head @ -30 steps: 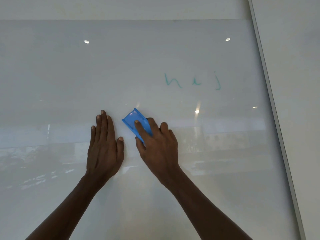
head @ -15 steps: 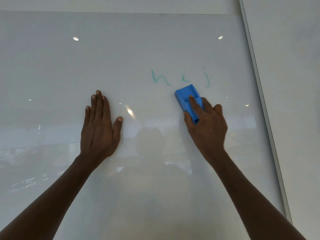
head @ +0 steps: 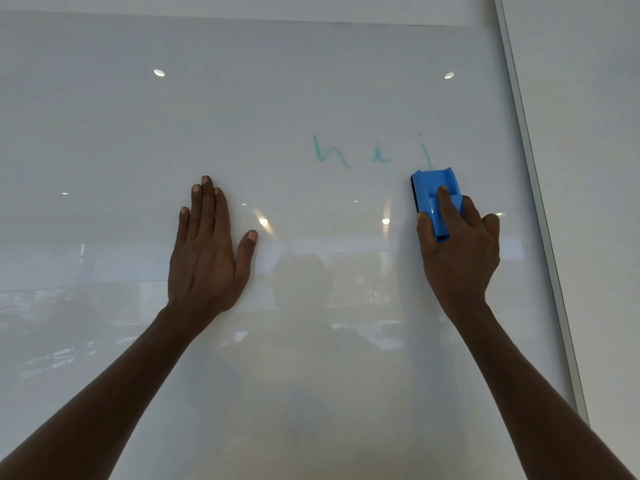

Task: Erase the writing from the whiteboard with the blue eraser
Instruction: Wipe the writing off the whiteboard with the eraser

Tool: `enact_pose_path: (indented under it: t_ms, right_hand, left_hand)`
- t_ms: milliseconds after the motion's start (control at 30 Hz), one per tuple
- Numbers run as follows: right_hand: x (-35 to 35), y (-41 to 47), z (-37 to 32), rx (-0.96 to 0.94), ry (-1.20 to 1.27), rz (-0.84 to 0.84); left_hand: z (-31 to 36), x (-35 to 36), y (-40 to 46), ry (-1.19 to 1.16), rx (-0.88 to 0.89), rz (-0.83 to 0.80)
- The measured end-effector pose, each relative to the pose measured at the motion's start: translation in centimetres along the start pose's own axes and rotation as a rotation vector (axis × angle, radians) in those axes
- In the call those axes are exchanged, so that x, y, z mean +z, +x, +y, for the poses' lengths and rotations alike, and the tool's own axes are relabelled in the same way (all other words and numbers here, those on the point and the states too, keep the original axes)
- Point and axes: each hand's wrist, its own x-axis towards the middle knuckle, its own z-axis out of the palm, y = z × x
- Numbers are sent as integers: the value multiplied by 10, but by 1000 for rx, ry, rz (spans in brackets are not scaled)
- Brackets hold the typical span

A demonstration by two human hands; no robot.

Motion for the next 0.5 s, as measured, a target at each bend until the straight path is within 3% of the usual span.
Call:
enact_pose_path:
  t_ms: [500]
  right_hand:
    - [25, 73, -12, 30, 142, 14]
  left_hand:
    - [1, 0, -1, 10, -7, -4]
